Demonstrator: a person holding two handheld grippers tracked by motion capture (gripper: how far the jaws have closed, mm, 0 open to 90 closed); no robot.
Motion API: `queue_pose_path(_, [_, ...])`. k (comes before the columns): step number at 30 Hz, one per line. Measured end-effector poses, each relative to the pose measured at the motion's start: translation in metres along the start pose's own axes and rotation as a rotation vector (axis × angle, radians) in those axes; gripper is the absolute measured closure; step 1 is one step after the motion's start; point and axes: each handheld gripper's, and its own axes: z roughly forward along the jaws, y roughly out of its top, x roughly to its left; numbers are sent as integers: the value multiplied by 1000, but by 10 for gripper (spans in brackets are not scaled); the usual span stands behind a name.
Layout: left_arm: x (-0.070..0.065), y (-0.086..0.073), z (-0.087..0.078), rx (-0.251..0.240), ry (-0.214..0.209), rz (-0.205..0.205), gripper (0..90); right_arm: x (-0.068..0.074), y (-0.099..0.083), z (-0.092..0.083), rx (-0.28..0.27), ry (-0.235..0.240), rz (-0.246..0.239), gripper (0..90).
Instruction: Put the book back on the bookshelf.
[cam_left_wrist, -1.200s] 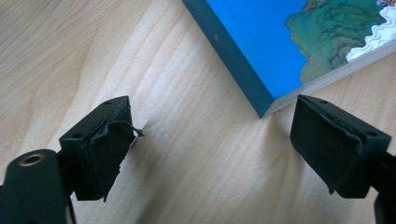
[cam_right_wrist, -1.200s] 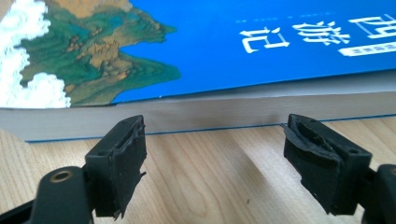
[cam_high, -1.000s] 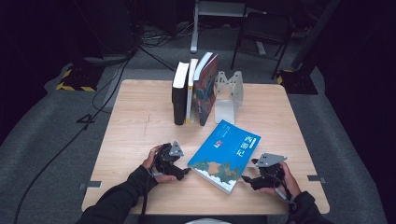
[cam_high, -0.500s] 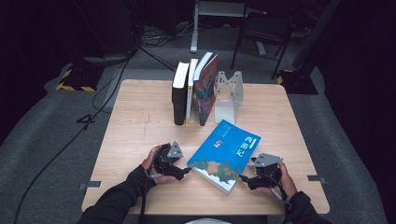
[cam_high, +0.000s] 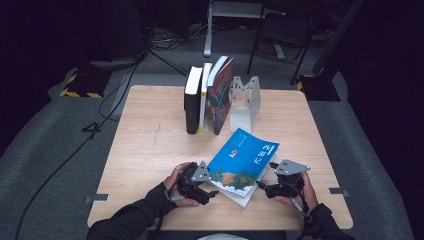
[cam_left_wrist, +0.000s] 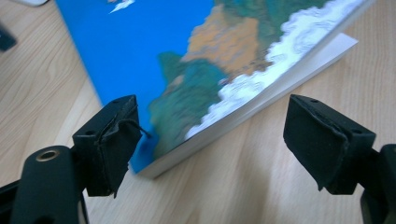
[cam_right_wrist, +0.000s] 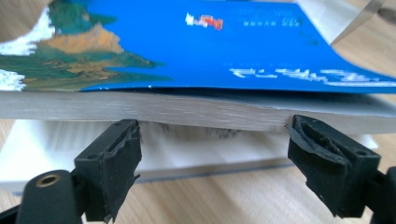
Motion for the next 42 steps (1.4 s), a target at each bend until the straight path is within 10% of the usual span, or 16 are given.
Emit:
queue_pose_path(11, [-23,23,23,2,7,52,190,-1,16,1,-60,-11,30,167])
queue_pose_path(20, [-23,40,41,-55,91,-20,309,-2,22,3,-87,-12,36,169])
queue_pose_path(28, [-14,39,31,-123,65,0,685,-5,20,1,-107,6,65,185])
queue_pose_path(42, [12,11,-10,-98,-34,13,701,-22,4,-11,-103,-8,49,205])
